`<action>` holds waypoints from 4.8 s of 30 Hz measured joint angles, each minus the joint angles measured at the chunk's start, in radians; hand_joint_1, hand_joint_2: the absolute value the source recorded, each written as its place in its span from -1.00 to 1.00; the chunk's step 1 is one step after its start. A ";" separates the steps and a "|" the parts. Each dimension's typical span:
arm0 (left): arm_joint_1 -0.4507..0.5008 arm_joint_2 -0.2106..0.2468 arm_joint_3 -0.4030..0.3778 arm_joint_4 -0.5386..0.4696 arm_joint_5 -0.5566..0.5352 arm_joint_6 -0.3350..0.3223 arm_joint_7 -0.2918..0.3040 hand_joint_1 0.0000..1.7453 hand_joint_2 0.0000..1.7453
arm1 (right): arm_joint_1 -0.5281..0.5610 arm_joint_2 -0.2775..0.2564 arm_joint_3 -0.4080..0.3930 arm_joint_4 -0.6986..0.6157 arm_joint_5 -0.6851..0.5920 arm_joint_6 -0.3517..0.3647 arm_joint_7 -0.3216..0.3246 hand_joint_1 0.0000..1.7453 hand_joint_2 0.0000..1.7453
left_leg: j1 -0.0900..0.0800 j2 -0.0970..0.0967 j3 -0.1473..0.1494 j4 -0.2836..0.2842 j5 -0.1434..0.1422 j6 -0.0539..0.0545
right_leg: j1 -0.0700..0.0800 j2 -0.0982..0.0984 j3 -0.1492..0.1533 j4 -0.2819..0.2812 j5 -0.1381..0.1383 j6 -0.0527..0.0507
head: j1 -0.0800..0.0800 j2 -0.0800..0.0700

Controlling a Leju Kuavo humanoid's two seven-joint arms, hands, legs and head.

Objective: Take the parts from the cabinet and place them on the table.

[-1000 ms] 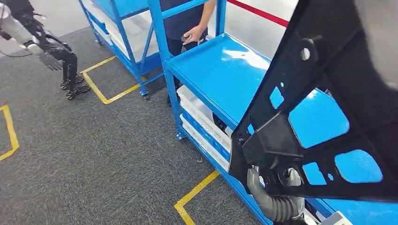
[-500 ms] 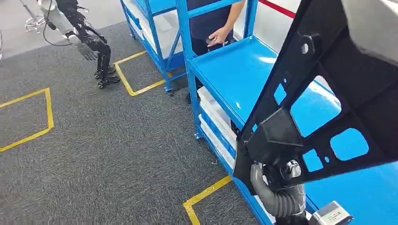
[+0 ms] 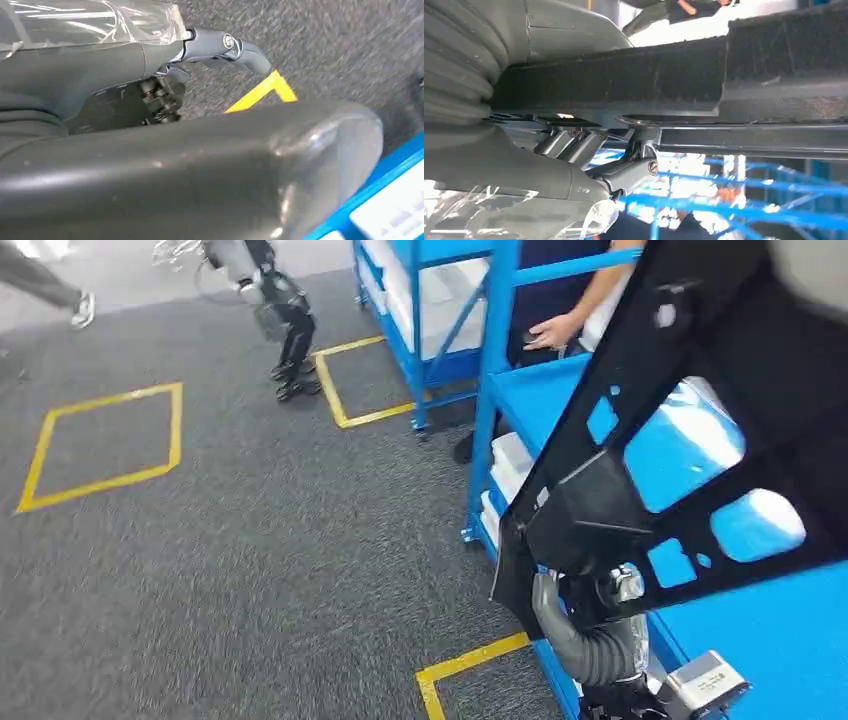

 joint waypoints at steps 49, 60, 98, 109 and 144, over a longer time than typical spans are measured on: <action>0.024 0.003 -0.017 0.007 0.041 -0.008 0.018 -1.00 -1.00 | 0.002 -0.058 -0.018 0.022 0.034 0.050 0.144 1.00 1.00 | 0.017 0.000 -0.195 0.386 -0.159 -0.045 | 0.007 -0.037 0.020 -0.132 0.113 -0.031 | 0.014 0.000; 0.034 0.003 -0.018 0.008 0.040 -0.005 0.024 -1.00 -1.00 | 0.021 -0.058 -0.031 0.023 0.017 0.050 0.126 1.00 1.00 | -0.020 0.032 0.003 0.000 0.003 0.012 | 0.016 -0.041 0.053 -0.098 0.057 -0.009 | 0.014 0.000; 0.034 0.005 -0.026 0.012 0.064 -0.029 0.066 -1.00 -1.00 | 0.073 -0.072 -0.074 0.023 -0.029 0.032 0.100 1.00 1.00 | -0.008 -0.010 0.084 -0.018 -0.047 0.007 | -0.003 0.006 -0.035 -0.097 0.180 0.024 | 0.033 0.000; 0.031 0.006 -0.027 0.014 0.071 -0.024 0.068 -1.00 -1.00 | 0.068 -0.071 -0.075 0.026 -0.030 0.033 0.098 1.00 1.00 | 0.003 0.000 -0.125 0.354 -0.203 -0.042 | 0.003 0.008 0.041 -0.169 0.128 -0.030 | 0.031 0.000; 0.045 0.011 -0.027 0.019 0.112 -0.013 0.081 -1.00 -1.00 | 0.035 -0.058 -0.042 0.071 0.037 0.080 0.127 1.00 1.00 | 0.009 0.012 -0.078 0.161 -0.157 -0.038 | 0.018 -0.029 0.095 -0.219 0.139 -0.036 | 0.041 0.000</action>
